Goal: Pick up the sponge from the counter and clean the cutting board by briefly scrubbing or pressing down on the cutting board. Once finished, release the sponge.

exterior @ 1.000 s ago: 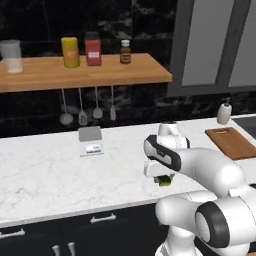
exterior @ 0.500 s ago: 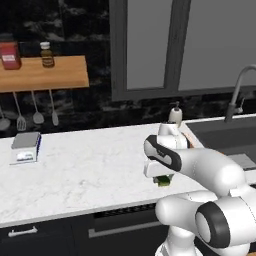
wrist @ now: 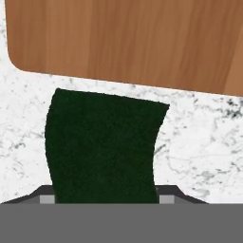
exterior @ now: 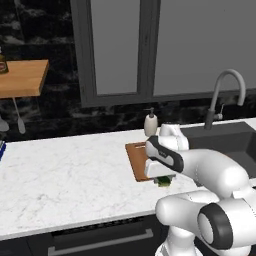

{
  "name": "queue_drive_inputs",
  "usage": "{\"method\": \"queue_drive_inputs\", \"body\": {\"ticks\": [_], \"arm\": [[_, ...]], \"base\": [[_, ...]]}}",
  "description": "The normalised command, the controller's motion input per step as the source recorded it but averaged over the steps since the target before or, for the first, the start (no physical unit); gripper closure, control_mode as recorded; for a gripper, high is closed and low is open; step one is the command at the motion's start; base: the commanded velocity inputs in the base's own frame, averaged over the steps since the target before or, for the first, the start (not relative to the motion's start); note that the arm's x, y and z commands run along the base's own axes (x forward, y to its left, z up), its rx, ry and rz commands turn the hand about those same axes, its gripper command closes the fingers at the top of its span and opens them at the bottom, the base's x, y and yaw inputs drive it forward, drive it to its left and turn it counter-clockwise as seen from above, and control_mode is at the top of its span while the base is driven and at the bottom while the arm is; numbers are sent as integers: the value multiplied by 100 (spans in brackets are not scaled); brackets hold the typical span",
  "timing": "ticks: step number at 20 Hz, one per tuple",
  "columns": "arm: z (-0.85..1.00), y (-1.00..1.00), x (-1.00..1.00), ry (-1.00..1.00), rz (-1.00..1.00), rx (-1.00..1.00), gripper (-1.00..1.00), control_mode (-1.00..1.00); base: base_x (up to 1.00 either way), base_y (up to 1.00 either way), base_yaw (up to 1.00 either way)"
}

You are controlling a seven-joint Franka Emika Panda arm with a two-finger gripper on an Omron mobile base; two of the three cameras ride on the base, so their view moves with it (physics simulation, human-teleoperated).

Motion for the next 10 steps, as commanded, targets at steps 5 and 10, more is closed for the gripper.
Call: {"method": "queue_drive_inputs", "body": {"ticks": [5,10], "arm": [[0,0,0,0,0,0,100,100],[0,0,0,0,0,0,100,100]], "base": [[100,1,-5],[92,1,-4]]}}
